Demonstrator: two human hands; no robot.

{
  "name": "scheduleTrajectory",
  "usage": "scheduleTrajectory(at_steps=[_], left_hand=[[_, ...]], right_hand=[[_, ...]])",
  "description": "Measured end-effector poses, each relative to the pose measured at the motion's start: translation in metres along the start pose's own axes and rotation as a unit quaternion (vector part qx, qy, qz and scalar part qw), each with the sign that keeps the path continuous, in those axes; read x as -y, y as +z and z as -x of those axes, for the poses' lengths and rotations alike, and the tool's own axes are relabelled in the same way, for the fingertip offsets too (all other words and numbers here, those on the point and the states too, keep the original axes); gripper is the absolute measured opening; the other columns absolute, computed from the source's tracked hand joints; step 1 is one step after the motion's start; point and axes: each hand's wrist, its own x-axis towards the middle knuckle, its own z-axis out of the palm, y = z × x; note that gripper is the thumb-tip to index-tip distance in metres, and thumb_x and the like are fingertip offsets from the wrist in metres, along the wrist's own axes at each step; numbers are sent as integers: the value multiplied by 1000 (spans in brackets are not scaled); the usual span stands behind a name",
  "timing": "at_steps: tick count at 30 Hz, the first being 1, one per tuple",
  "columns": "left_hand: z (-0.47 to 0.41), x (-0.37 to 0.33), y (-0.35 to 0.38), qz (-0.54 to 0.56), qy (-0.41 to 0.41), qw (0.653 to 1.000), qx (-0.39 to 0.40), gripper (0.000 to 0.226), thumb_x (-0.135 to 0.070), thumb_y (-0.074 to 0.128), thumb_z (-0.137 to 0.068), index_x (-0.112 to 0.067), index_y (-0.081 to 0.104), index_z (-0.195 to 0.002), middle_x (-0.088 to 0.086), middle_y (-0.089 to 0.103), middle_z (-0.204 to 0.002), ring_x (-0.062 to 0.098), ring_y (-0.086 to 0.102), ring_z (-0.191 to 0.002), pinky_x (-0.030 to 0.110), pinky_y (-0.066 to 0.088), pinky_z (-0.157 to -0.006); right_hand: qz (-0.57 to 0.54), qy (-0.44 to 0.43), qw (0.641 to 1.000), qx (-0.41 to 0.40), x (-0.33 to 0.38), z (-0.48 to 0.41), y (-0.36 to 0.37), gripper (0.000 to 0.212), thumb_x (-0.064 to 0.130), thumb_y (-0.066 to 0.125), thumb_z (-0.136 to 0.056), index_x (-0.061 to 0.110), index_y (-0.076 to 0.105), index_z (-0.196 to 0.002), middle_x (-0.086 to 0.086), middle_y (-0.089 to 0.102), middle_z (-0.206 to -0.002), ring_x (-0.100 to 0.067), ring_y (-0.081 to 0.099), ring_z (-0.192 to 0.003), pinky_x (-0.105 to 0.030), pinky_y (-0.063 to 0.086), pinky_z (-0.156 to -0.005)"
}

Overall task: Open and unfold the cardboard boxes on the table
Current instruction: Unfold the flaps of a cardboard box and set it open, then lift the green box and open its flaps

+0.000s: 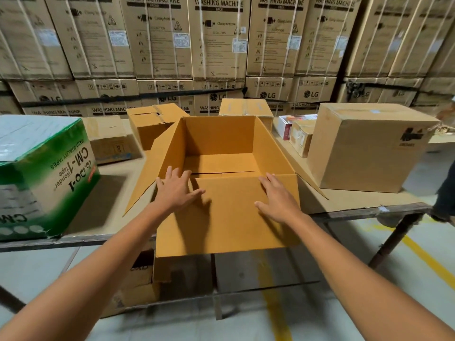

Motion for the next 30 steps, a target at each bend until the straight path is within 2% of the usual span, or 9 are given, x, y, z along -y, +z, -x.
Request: scheduleTrajectory(at_steps=[3, 7, 11, 14, 19, 21, 25, 30], left_hand=[[35, -18, -15, 68, 33, 995, -67, 80, -67, 47, -89, -25, 27, -154, 10, 7, -166, 31, 0, -153, 61, 14, -119], [102, -36, -27, 123, 78, 974, -173, 73, -61, 50, -92, -25, 30, -152, 9, 5, -166, 29, 3, -153, 50, 13, -119], [172, -31, -24, 164, 79, 966, -184, 71, -59, 51, -92, -24, 31, -151, 9, 6, -165, 29, 8, -152, 48, 17, -118], [226, -11, -9, 210, 39, 962, -168, 72, -59, 51, -90, -27, 31, -151, 4, 6, -165, 23, 10, -152, 48, 22, -118], [318, 32, 21, 236, -53, 959, -148, 67, -57, 51, -91, -29, 35, -150, -1, 11, -165, 18, 13, -152, 50, 26, -119], [353, 54, 32, 244, -90, 955, -141, 66, -56, 52, -91, -27, 38, -149, 0, 15, -164, 17, 15, -152, 47, 26, -119], [410, 114, 45, 233, -166, 948, -139, 68, -56, 53, -90, -22, 41, -148, 3, 20, -163, 18, 21, -150, 36, 25, -115], [461, 203, 48, 217, -245, 935, -138, 67, -53, 55, -89, -21, 42, -146, 6, 25, -161, 21, 25, -148, 32, 23, -113]], right_hand=[[-62, -15, 998, -10, 13, 37, -2, 82, 44, 62, -95, 27, 14, -159, -1, 6, -168, -23, 11, -154, -44, 29, -118], [-123, -15, 991, -42, 36, 89, 2, 82, 47, 63, -93, 31, 15, -159, 4, 0, -168, -21, 14, -153, -42, 34, -116], [-193, -41, 980, -39, 60, 141, 14, 81, 45, 65, -93, 29, 19, -158, 6, 4, -167, -16, 14, -152, -37, 31, -115], [-242, -47, 968, -39, 79, 172, 27, 79, 42, 67, -92, 27, 25, -157, 5, 10, -166, -14, 16, -152, -33, 26, -116], [-293, -44, 955, -7, 126, 218, 66, 73, 41, 67, -92, 27, 33, -155, 7, 18, -164, -5, 16, -148, -12, 15, -108], [-299, -49, 953, 25, 147, 233, 89, 71, 42, 67, -92, 28, 34, -154, 8, 19, -164, -5, 18, -148, -15, 17, -110], [-316, -53, 944, 82, 196, 253, 140, 70, 43, 68, -92, 29, 36, -153, 7, 24, -162, -10, 24, -148, -34, 29, -118], [-303, -91, 939, 135, 280, 259, 198, 72, 42, 68, -91, 26, 36, -153, 4, 25, -162, -12, 27, -147, -33, 31, -116]])
